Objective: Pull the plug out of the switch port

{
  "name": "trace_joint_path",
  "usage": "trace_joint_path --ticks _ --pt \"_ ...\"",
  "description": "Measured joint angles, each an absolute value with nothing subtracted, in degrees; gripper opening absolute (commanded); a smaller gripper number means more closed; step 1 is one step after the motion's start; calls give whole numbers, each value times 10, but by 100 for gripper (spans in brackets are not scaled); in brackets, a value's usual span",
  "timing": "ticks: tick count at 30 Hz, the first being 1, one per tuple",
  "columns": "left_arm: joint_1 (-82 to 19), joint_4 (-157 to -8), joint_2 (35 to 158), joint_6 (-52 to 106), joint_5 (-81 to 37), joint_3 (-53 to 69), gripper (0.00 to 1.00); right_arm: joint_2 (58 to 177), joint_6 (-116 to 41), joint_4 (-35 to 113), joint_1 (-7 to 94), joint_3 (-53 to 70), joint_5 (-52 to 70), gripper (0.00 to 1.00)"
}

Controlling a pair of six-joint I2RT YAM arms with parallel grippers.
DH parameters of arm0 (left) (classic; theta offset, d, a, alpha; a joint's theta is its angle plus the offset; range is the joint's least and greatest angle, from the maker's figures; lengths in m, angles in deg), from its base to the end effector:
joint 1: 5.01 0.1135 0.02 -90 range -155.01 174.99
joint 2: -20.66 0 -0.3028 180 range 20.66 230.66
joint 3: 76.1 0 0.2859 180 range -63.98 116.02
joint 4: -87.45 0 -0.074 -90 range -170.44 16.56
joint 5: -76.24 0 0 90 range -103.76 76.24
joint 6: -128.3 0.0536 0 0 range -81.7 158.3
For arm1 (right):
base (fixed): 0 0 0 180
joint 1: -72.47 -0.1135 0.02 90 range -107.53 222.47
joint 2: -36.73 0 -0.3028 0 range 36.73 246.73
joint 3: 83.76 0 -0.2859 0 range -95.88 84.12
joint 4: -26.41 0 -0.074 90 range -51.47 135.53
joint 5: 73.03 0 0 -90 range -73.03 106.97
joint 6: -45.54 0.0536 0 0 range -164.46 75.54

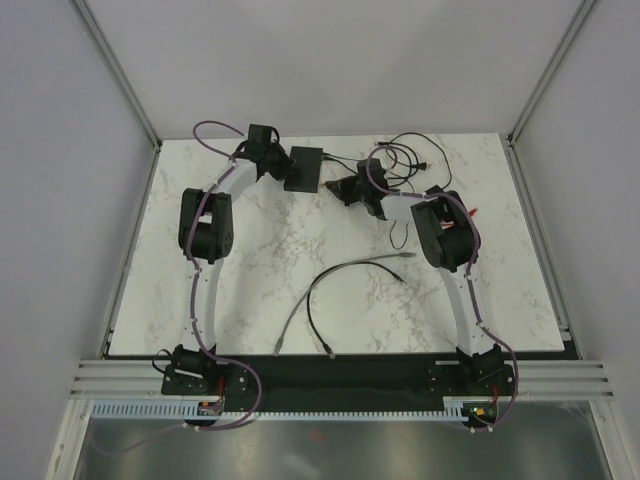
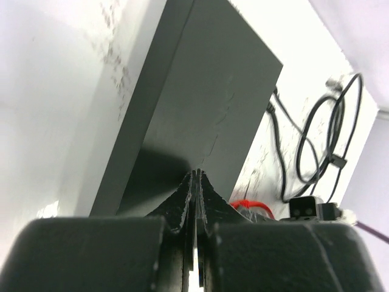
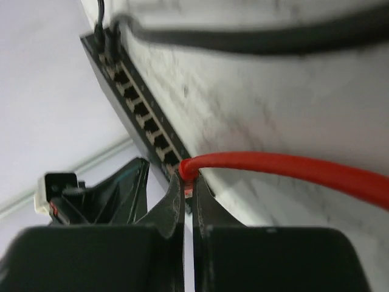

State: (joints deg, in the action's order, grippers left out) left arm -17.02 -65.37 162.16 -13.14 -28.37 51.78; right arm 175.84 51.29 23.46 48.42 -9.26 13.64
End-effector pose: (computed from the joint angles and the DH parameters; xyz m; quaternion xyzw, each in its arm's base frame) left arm 0.6135 -0.1443 0.1524 -0.2544 0.8668 -0.3155 0.2904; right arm 0.5436 0.2460 0.0884 0.4970 0.7124 0.4407 0.2263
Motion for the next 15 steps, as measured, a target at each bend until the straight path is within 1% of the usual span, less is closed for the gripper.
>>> trace_joint_path --ticks 4,7,11,15 --pt "-170 -616 1601 -101 -283 508 2 1725 474 246 487 -71 63 0" --pt "-170 -590 1575 -78 -284 489 2 1711 453 220 491 -74 -14 0" --pt "-170 -565 1512 -52 -284 431 2 1710 461 177 499 -93 -106 0" --pt "-170 -544 1444 -42 -292 380 2 1707 473 148 504 -129 -160 0"
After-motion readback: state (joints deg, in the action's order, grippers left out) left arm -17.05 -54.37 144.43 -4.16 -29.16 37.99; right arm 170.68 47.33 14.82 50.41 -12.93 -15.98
